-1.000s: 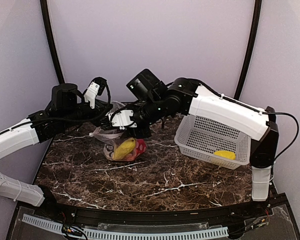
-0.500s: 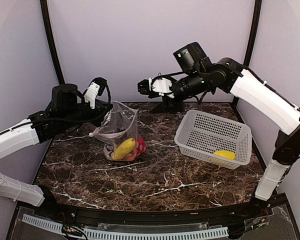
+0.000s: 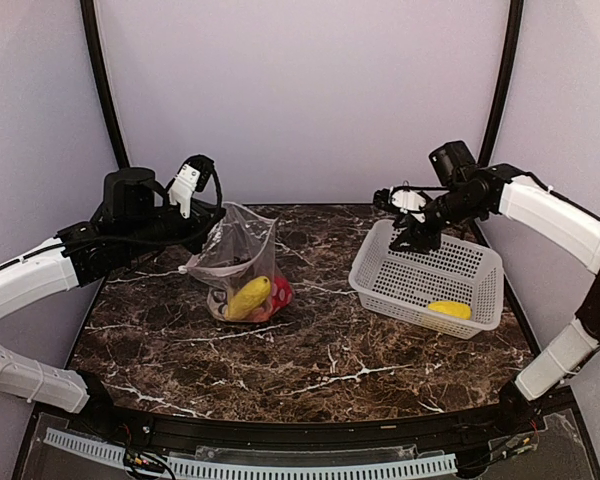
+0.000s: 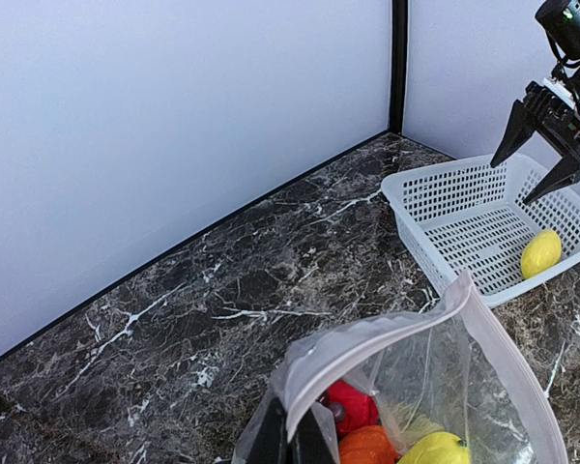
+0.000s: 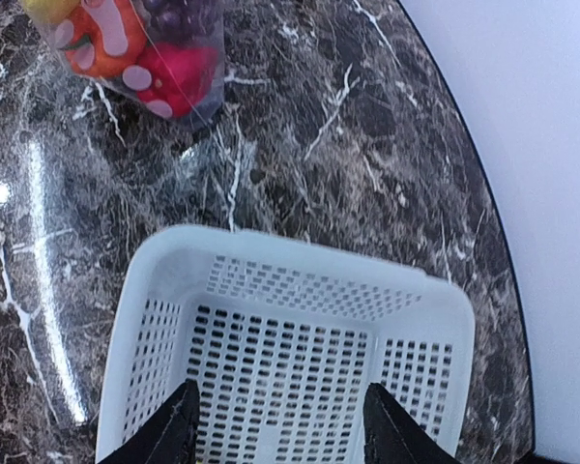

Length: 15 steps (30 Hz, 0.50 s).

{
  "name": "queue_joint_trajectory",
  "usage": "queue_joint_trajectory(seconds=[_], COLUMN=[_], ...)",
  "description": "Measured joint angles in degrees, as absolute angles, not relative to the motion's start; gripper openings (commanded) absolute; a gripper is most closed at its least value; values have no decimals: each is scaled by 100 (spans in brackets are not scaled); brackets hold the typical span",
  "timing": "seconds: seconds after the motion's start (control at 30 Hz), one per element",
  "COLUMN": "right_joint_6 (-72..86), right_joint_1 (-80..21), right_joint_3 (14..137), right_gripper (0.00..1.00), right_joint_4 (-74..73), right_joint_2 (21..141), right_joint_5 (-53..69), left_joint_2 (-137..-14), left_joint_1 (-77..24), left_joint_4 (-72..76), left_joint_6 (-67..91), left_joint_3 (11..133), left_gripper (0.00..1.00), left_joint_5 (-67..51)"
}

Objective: Place the food in the zip-top bag and seal the zipper
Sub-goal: Pick up the fake fruit from the bin.

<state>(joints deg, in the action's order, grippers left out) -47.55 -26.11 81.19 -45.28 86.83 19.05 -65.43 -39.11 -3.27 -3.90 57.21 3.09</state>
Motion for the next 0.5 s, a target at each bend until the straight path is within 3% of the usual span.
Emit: queue_joint_trajectory(seconds=[0.27,0.5], right_joint_6=[-4777,-4897], right_joint_1=[-1756,-1313], right_joint_3=[6895,6545], right_gripper=[55,58], right_joint_4=[-4554,-4858], right_joint_2=[7793,7730], right_joint_5=[1966,1822], left_joint_2=[-6543,-6545], left_joint_1=[-3911,-3911], left_joint_4=[-327,-329], left_joint_6=[-410,-410], left_joint_3=[5721,5721], left_gripper=[1,1], left_joint_5=[307,285])
